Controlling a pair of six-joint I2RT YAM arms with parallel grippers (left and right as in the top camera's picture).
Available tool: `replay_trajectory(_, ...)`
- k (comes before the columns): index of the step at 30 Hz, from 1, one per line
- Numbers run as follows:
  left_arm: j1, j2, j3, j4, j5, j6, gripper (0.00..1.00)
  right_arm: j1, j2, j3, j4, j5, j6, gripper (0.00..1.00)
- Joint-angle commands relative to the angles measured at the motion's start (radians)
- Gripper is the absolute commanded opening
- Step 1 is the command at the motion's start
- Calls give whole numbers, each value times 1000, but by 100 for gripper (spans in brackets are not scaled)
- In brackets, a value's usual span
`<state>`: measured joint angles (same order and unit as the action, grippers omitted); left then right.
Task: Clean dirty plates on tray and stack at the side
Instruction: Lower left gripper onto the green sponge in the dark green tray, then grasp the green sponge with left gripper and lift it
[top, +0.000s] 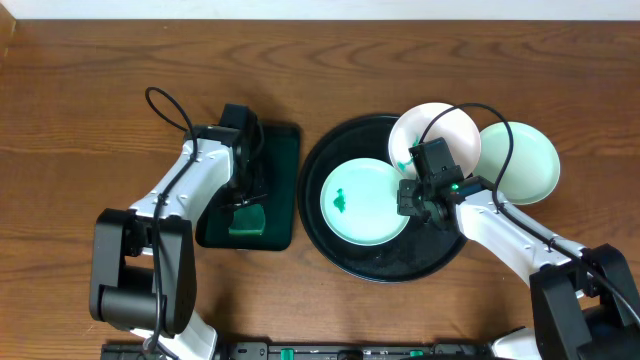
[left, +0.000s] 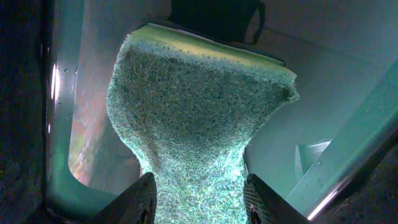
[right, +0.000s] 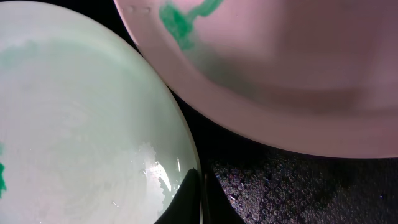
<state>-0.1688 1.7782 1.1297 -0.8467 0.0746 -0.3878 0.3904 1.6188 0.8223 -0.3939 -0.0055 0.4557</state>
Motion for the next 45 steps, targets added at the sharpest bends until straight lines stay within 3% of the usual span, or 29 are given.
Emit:
replay_trajectory(1,-2,16,-14,0,-25,13,47,3,5,-9,2,27,8,1)
replay_trajectory(14,-2,16,-117,111,-60,13,46,3,5,-9,5,27,8,1)
replay_trajectory(18,-2,16,-125,121,-60,13,33,3,5,-9,5,27,8,1)
replay_trajectory(32,-2,16,-127,123,-15,14,26,3,5,-9,5,27,8,1)
replay_trajectory(33,-2,16,-127,124,-15,14,23,3,5,-9,5,27,8,1)
replay_trajectory(35,-2,13,-127,124,-15,14,8,3,5,-9,5,27,8,1)
replay_trajectory(45,0,-189,-120,122,-15,14,7,4,5,-9,1,23,8,1)
